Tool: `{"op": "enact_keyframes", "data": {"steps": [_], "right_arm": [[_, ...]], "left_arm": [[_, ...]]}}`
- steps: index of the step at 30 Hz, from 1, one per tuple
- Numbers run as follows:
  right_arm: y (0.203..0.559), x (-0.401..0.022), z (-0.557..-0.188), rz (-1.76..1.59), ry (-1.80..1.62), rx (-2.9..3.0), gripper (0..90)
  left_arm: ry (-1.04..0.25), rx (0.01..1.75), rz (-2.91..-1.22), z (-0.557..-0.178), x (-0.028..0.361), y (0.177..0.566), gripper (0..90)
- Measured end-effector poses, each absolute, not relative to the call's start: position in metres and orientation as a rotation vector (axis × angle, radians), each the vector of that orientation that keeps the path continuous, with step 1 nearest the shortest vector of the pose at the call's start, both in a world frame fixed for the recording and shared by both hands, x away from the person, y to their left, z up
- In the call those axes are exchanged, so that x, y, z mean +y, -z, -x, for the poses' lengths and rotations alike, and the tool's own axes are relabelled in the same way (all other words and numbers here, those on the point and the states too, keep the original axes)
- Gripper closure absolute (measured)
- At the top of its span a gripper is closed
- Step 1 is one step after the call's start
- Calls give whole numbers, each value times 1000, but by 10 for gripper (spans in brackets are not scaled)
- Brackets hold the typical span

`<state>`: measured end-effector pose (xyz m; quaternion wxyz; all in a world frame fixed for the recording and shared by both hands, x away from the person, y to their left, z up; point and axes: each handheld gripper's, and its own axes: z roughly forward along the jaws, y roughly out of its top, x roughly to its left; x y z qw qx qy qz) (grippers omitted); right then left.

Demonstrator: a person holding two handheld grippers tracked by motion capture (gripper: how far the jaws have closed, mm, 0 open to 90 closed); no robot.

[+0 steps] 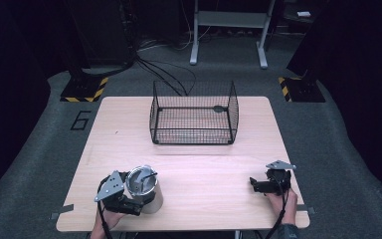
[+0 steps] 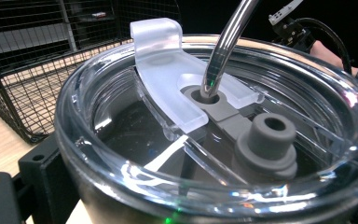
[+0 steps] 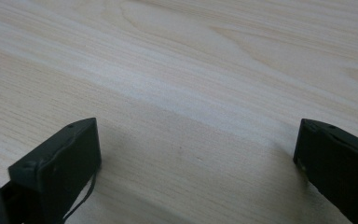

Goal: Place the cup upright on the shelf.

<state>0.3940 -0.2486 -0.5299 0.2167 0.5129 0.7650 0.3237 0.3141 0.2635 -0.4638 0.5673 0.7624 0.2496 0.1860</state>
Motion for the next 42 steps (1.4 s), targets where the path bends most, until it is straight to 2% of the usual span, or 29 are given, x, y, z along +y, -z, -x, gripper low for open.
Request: {"op": "enact_keyframes", "data": {"steps": [13,42], "right_arm": [[530,-249,-394,-1421,-897,2119,1],[530,-248,-394,-1429,-902,2115,0]], "left_arm": [[-448,572,-1788,-322,256,450,39],[-471,610,-1812,-374,247,420,39]]}}
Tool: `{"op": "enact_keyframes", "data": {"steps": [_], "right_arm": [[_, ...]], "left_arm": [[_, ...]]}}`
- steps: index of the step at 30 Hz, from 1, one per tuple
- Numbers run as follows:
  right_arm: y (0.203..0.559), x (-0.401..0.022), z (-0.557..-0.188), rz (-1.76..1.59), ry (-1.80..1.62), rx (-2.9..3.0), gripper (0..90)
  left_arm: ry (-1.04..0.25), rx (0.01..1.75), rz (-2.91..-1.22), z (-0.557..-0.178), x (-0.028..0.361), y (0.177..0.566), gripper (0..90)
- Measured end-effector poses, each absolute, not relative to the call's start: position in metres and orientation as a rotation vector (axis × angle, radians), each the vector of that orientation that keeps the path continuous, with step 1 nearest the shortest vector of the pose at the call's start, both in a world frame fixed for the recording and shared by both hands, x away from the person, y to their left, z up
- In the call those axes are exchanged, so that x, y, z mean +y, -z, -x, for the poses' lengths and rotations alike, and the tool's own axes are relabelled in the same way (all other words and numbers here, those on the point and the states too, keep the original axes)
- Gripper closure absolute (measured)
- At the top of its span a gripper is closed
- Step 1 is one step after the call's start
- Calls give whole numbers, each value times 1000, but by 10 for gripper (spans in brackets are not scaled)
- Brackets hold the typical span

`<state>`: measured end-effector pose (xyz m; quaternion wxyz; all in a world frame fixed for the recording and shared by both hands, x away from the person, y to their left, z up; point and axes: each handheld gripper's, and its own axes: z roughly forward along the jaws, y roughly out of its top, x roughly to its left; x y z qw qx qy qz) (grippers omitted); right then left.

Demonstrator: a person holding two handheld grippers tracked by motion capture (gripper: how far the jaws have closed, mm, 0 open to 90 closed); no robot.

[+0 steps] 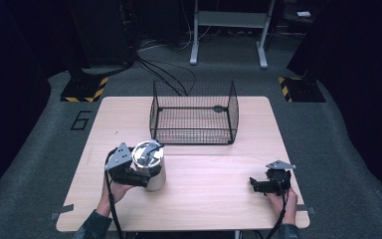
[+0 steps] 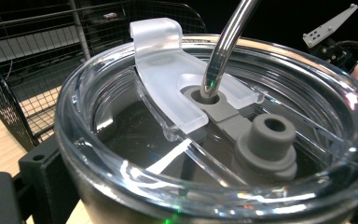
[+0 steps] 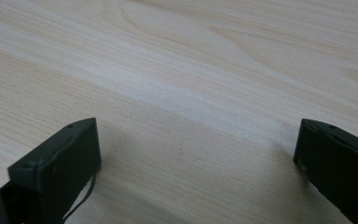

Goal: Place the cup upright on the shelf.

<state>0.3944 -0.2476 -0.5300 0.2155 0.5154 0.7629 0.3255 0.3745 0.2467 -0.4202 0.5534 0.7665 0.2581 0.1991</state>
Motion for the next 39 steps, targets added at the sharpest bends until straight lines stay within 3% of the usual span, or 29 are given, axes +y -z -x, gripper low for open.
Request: {"op": "enact_keyframes", "data": {"steps": [39], "right_arm": [[530,-248,-394,-1430,-903,2114,0]], "left_arm": [[-426,527,-1795,-421,211,372,38]]}}
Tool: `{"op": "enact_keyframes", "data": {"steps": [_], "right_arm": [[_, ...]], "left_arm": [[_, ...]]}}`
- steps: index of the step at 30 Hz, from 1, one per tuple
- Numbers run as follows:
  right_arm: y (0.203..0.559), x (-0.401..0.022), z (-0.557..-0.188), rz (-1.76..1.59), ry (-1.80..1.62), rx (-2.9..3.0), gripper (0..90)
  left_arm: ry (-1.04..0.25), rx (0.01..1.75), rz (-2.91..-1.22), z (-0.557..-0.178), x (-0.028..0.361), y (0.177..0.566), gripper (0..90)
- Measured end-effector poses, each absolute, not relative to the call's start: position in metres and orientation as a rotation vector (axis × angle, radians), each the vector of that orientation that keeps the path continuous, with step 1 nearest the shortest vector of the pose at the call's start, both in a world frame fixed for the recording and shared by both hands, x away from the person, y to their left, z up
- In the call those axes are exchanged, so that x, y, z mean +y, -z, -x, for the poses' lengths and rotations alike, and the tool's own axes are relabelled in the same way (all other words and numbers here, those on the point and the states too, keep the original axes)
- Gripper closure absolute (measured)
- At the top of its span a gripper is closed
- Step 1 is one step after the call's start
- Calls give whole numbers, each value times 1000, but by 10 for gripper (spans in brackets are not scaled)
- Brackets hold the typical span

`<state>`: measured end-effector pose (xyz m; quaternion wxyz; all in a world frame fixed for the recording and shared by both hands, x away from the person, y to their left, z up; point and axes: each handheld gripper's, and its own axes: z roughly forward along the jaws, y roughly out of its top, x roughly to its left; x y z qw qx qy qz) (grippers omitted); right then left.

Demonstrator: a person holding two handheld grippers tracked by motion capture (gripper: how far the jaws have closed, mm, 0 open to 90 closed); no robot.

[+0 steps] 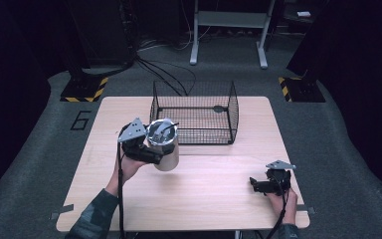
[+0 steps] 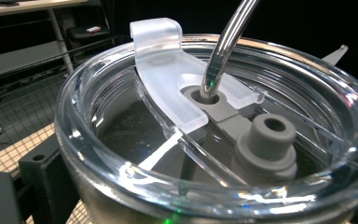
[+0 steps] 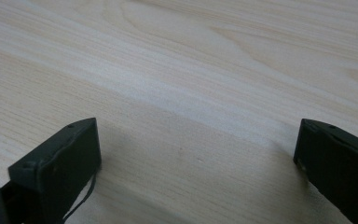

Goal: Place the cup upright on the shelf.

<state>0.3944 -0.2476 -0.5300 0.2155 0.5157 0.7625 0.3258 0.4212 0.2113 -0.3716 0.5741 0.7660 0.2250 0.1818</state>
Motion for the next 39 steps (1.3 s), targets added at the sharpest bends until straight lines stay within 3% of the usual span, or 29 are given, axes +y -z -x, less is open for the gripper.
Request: {"op": "enact_keyframes", "data": {"steps": [22,39], "right_arm": [[530,-248,-394,-1430,-904,2114,1],[530,-248,-394,-1429,-904,2115,1]], "left_arm": [[-447,544,-1752,-464,186,326,39],[-521,630,-1733,-509,173,320,39]]}}
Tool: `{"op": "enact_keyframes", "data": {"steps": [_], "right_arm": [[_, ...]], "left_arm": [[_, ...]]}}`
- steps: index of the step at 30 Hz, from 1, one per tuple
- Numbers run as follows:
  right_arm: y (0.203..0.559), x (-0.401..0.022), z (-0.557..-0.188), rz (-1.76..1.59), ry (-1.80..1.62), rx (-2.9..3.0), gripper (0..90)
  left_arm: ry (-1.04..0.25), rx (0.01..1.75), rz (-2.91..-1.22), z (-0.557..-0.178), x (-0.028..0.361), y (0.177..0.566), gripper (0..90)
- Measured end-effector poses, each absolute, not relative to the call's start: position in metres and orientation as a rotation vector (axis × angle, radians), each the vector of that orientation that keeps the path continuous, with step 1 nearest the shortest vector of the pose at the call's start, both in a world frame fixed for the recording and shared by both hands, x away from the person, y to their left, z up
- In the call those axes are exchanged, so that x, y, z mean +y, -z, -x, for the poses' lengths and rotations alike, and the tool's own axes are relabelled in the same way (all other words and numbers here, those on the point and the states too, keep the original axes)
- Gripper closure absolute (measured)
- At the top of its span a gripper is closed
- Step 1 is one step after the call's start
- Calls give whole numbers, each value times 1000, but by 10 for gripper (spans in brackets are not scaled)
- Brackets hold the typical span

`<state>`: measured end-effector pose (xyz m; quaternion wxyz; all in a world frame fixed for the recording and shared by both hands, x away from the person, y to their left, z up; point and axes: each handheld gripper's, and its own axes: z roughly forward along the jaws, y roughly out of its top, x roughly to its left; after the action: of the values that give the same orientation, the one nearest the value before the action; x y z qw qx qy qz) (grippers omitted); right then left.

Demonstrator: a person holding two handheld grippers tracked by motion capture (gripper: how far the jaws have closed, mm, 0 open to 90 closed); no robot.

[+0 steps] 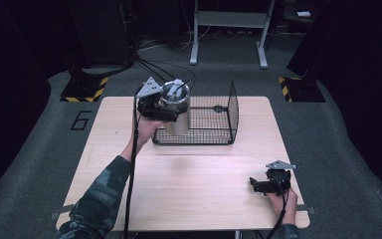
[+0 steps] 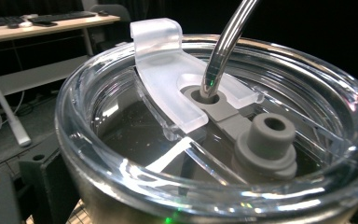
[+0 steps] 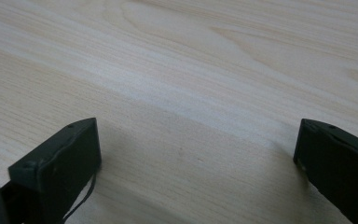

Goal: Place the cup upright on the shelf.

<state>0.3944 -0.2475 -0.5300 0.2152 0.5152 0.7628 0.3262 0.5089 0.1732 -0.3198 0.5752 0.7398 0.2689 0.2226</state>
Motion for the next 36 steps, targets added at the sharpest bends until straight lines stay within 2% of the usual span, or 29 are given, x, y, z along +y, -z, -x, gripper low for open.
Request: {"op": "enact_keyframes", "data": {"steps": [17,36], "right_arm": [[530,-247,-394,-1431,-905,2113,1],[530,-247,-395,-1439,-906,2104,0]], "left_arm": [[-616,717,-1718,-541,154,327,39],[-656,828,-1685,-567,137,337,39]]}}
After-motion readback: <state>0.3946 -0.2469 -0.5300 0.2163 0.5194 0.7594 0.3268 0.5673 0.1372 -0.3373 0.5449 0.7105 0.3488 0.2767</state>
